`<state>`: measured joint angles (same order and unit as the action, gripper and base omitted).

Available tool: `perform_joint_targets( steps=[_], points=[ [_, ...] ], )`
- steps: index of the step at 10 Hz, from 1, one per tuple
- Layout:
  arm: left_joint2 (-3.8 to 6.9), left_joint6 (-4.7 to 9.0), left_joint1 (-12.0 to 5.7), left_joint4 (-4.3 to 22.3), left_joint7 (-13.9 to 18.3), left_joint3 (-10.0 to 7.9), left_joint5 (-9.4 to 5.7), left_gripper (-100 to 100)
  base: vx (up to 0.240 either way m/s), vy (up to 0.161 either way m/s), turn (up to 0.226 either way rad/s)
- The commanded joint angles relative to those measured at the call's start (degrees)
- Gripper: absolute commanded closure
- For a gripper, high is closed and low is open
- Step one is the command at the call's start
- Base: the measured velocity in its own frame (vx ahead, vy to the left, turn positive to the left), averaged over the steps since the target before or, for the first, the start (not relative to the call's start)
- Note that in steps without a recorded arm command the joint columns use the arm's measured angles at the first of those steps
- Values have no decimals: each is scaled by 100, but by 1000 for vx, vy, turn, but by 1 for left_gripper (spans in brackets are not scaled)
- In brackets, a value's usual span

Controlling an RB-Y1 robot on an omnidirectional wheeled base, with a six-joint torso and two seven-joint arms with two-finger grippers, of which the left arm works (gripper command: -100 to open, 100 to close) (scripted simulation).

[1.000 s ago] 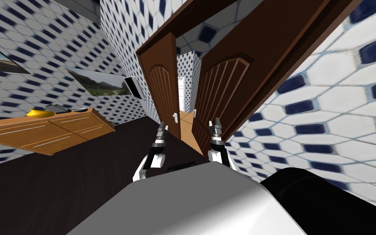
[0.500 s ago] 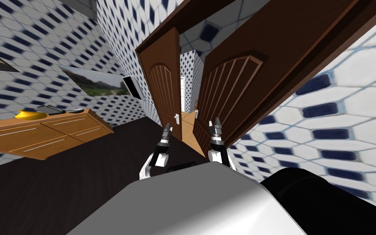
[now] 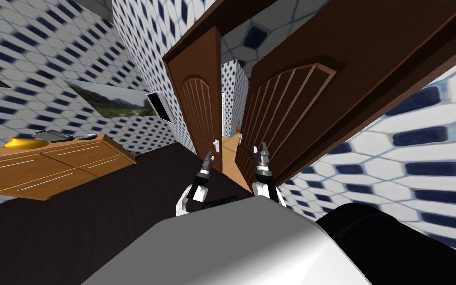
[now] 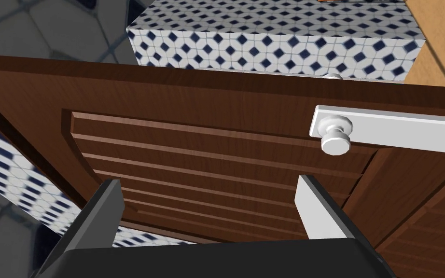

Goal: Push the door open

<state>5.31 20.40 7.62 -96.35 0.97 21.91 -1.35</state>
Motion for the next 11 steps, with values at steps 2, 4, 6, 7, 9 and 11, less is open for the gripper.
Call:
perform_joint_targets(
  steps=[2,4,6,7,9,11],
  points=[
    [-9,-52,-200,368,55,224,1,-100,135,101,-24],
    [-10,-66,-251,464,70,284,1,-100,88,75,-11],
    [-18,-105,-398,740,114,456,0,-100,101,73,-23],
    [-21,-118,-447,832,129,514,0,-100,132,114,-20],
    [-33,-155,-587,1096,171,678,0,-100,117,134,-23],
    [-42,-178,-676,1262,197,782,-1,-100,103,94,-19]
  ],
)
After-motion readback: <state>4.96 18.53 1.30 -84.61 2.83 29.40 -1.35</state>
